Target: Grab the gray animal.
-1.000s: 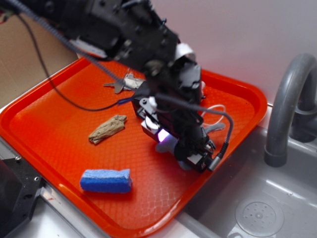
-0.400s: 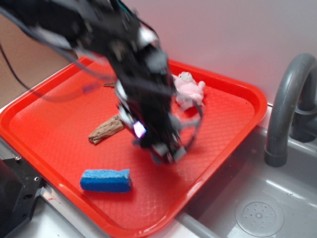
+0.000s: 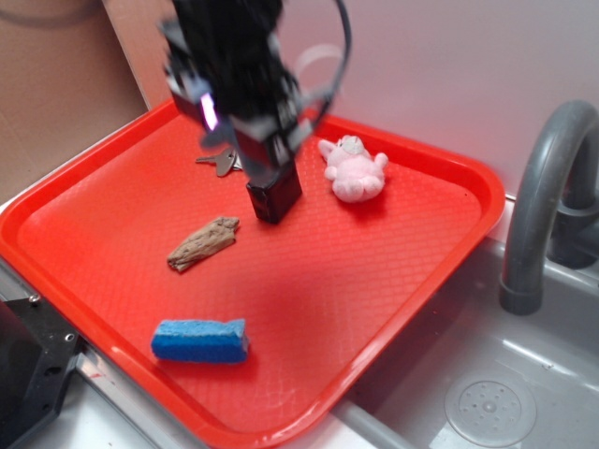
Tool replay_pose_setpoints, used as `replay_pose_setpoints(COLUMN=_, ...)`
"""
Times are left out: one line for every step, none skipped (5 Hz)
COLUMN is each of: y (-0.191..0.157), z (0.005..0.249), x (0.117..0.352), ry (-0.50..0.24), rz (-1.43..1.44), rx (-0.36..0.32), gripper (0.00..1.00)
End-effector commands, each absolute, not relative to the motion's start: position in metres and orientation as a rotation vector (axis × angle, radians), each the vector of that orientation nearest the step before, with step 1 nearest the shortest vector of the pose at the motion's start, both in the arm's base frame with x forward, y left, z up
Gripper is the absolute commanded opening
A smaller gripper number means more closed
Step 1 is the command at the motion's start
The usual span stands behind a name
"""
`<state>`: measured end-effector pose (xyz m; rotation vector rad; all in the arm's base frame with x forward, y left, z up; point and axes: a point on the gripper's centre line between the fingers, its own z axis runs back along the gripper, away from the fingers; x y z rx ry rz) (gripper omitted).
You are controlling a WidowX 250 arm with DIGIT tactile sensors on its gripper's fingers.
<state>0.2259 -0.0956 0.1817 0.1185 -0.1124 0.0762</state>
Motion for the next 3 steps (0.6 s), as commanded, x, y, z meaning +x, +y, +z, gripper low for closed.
replay_pose_setpoints(y=-0.06, z=0.287, x=0.214, ry=-0.183, rz=0.08, rx=0.073, gripper=0.0)
replay_pose_setpoints(y=-0.042, z=0.3, x=0.216, ry=-0.195, rz=0.061, rx=0.132, gripper=0.0)
replay_pose_setpoints(y=-0.036, z=0.29, x=0.226, ry=-0.123, rz=0.022, rx=0.139, gripper=0.0)
